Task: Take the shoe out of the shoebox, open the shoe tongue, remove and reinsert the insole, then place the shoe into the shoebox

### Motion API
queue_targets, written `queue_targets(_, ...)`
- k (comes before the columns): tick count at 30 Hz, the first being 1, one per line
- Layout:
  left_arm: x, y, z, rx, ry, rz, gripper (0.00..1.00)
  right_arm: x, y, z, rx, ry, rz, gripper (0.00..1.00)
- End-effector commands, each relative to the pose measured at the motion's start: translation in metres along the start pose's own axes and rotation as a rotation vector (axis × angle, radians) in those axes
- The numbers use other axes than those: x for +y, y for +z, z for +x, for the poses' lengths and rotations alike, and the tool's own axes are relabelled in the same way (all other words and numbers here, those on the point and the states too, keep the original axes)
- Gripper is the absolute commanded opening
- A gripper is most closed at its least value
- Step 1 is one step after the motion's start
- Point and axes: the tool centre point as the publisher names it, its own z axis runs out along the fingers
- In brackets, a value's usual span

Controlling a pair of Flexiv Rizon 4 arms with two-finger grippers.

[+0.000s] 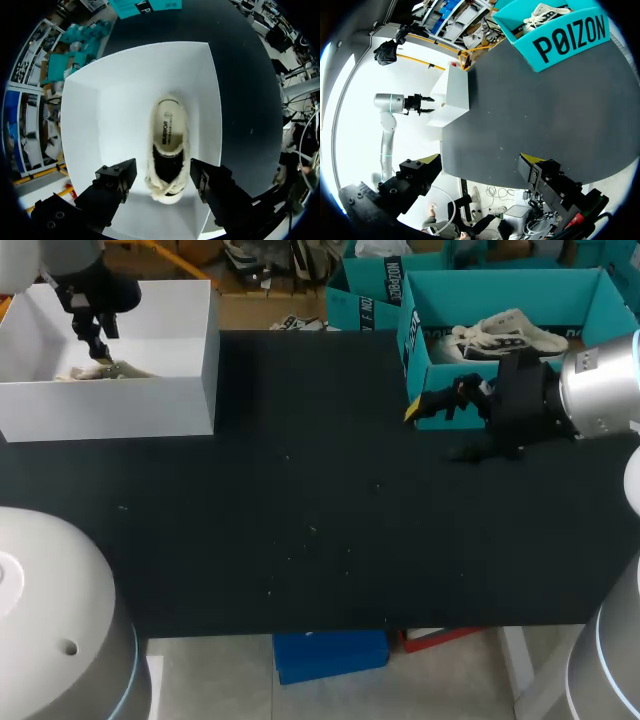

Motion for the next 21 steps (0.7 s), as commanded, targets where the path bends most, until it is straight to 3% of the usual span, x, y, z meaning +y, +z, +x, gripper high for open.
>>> queue_targets(1, -0.014, -0.027, -0.004, 0.011, -0.039, -0.042, 0.62, 0.0, 0.001, 0.0, 0.0, 0.0, -0.001, 1.0)
queue_targets(4, -0.028, -0.04, -0.006, 0.012, -0.066, -0.03, 0.72, 0.0, 0.001, 0.0, 0.0, 0.0, -0.001, 1.0)
queue_targets(5, -0.036, -0.047, -0.006, 0.015, -0.091, -0.015, 0.8, 0.0, 0.001, 0.0, 0.0, 0.0, -0.001, 1.0)
queue_targets(7, -0.048, -0.055, -0.003, 0.031, -0.121, -0.011, 0.81, 0.0, 0.001, 0.0, 0.0, 0.0, -0.001, 1.0)
queue_targets(8, -0.055, -0.059, 0.0, 0.037, -0.132, -0.005, 0.87, 0.0, 0.001, 0.0, 0.0, 0.0, -0.001, 1.0)
queue_targets(9, -0.062, -0.062, 0.003, 0.04, -0.137, -0.002, 1.0, 0.0, 0.001, 0.0, 0.0, 0.0, -0.001, 1.0)
queue_targets(14, -0.093, -0.073, 0.02, 0.032, -0.185, 0.031, 1.0, 0.0, 0.001, 0.0, 0.0, 0.0, -0.001, 1.0)
queue_targets(21, -0.124, -0.079, 0.057, 0.037, -0.182, -0.026, 1.0, 0.0, 0.001, 0.0, 0.0, 0.0, -0.001, 1.0)
